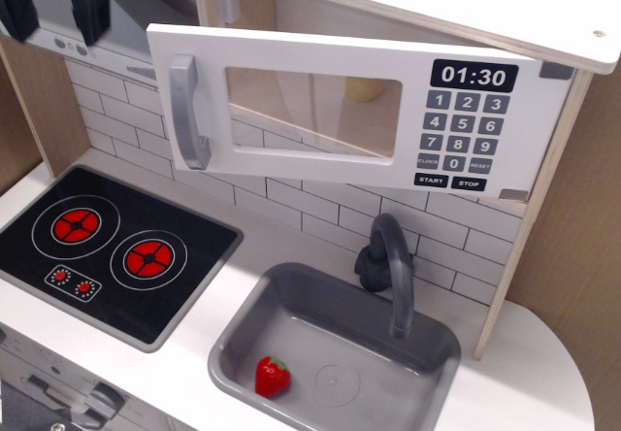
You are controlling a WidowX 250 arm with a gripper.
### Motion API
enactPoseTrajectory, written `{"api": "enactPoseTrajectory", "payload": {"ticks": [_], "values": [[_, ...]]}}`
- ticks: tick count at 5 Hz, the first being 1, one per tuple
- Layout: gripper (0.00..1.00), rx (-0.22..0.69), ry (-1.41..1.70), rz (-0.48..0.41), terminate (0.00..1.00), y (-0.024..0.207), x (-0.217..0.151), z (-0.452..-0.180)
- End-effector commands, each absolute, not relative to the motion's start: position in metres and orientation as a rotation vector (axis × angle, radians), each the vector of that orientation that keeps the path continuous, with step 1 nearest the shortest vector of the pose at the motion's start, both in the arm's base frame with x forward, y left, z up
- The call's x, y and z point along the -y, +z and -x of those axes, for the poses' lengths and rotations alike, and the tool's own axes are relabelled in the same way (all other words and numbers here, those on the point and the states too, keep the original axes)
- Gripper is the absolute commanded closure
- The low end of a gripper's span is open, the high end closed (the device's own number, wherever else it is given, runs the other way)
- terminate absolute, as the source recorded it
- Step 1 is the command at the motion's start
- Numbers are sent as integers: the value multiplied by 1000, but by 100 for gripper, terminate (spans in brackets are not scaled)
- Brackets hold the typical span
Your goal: Open microwave
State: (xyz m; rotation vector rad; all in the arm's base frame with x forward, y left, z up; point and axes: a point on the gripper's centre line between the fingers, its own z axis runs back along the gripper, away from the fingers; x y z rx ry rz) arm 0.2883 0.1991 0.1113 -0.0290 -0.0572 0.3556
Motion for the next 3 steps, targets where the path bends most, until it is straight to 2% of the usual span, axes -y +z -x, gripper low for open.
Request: {"api": "enactPoseTrajectory", "payload": {"ticks": [1, 2, 3], "values": [[0, 265, 234, 61, 0, 101, -128, -310], [0, 279, 151, 65, 0, 85, -86, -318], [0, 282, 45, 25, 0, 71, -54, -302]]}}
